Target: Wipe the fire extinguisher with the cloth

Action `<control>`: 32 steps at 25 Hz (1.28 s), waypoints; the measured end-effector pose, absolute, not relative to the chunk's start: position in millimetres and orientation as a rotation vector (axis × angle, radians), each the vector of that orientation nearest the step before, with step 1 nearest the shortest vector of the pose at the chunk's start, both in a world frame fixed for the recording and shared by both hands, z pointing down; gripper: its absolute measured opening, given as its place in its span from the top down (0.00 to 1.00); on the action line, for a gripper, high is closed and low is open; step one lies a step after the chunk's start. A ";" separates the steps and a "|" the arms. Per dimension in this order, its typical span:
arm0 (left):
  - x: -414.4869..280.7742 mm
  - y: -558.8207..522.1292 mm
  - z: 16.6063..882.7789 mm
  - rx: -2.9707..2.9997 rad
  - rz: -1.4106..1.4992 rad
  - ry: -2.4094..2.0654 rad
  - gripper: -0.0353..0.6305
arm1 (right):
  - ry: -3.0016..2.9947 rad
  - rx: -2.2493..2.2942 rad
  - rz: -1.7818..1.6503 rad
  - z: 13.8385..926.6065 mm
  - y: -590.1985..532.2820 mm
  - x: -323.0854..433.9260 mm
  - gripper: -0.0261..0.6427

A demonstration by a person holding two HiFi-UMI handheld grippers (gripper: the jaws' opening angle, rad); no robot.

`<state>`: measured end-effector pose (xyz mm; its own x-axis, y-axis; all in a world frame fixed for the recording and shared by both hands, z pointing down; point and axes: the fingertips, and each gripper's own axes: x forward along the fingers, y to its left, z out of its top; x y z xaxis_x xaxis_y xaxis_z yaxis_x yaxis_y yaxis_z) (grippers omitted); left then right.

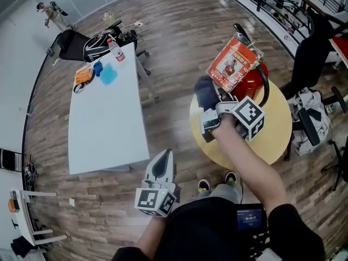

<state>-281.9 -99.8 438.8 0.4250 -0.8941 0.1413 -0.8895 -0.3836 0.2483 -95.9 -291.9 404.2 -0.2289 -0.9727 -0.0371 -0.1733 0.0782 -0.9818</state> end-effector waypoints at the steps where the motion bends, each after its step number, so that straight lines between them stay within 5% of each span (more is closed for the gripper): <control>1: -285.2 -99.0 440.3 2.390 -0.016 -1.554 0.91 | 1.567 -1.224 -1.241 420.9 -295.6 -98.3 0.82; 8: -303.7 -88.4 447.2 2.346 0.056 -1.598 0.91 | 1.811 -1.705 -1.597 641.3 -271.5 -98.7 0.83; 14: -301.0 -90.3 454.6 2.334 0.073 -1.590 0.91 | 2.132 -1.774 -1.648 696.4 -224.4 -54.1 0.83; 21: -261.6 -98.8 453.2 2.404 0.042 -1.475 0.91 | 2.372 -1.895 -1.383 631.4 -221.0 7.2 0.83; 32: -231.2 -112.4 440.8 2.460 -0.070 -1.371 0.91 | 3.153 -1.775 -0.817 489.2 -208.7 2.1 0.83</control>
